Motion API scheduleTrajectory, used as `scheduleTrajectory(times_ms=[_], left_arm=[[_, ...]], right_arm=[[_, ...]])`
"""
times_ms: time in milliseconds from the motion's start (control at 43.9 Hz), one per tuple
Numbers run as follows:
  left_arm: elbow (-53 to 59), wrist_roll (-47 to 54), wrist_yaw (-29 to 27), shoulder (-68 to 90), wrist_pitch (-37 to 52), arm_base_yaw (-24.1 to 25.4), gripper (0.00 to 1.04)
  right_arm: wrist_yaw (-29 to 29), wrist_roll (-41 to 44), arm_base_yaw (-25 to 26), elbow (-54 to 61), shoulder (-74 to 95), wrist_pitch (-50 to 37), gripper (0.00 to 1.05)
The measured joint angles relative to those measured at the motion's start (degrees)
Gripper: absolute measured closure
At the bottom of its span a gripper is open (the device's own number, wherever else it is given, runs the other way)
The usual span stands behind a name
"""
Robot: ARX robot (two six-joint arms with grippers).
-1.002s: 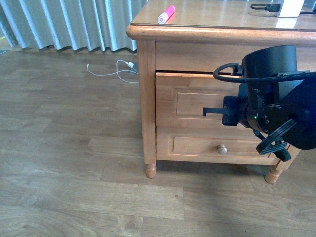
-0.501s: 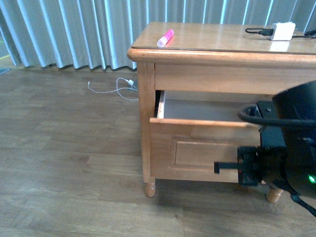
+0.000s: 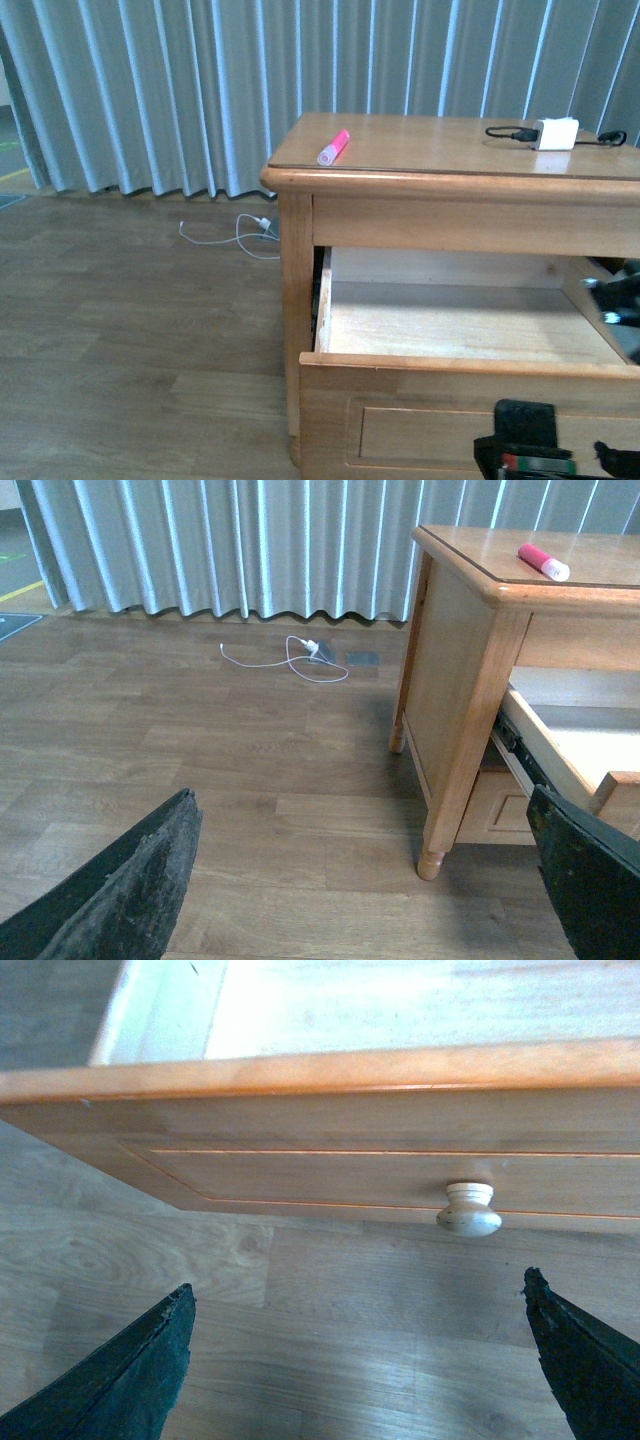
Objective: Place pink marker in drawer with both arms
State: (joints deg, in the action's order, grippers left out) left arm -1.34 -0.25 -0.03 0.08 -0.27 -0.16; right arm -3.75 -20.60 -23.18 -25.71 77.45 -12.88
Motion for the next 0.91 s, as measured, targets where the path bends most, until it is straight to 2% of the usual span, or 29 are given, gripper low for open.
scheduleTrajectory(times_ms=[68,410,547,797,820,865,911], left_arm=[[0.00,0.00,0.00,0.00,0.00,0.00,0.06],[0.00,0.00,0.02,0.00,0.00,0.02,0.06],[0.00,0.00,0.00,0.00,0.00,0.00,0.06],[0.00,0.00,0.02,0.00,0.00,0.02,0.06],[0.00,0.00,0.02,0.00,0.00,0.02,0.06],[0.00,0.00,0.04,0.00,0.00,0.00,0.06],[0.00,0.00,-0.07,0.00,0.00,0.02,0.06]], right_arm=[[-0.24,-0.70,-0.15,1.14,-7.58,4.13,0.09],[-2.43,-2.84,-1.79,4.52,-39.26,24.44,0.09],[-4.31,-3.02,-0.11,7.15,-49.35,29.53,0.09],[-5.05,-2.78,0.35,7.45,-50.75,29.70,0.09],[-7.02,-1.95,-0.13,8.33,-51.43,27.39,0.11],[-14.05,3.96,-0.68,13.00,-54.12,16.55,0.19],[-16.83,9.57,0.33,16.96,-57.02,7.87,0.28]])
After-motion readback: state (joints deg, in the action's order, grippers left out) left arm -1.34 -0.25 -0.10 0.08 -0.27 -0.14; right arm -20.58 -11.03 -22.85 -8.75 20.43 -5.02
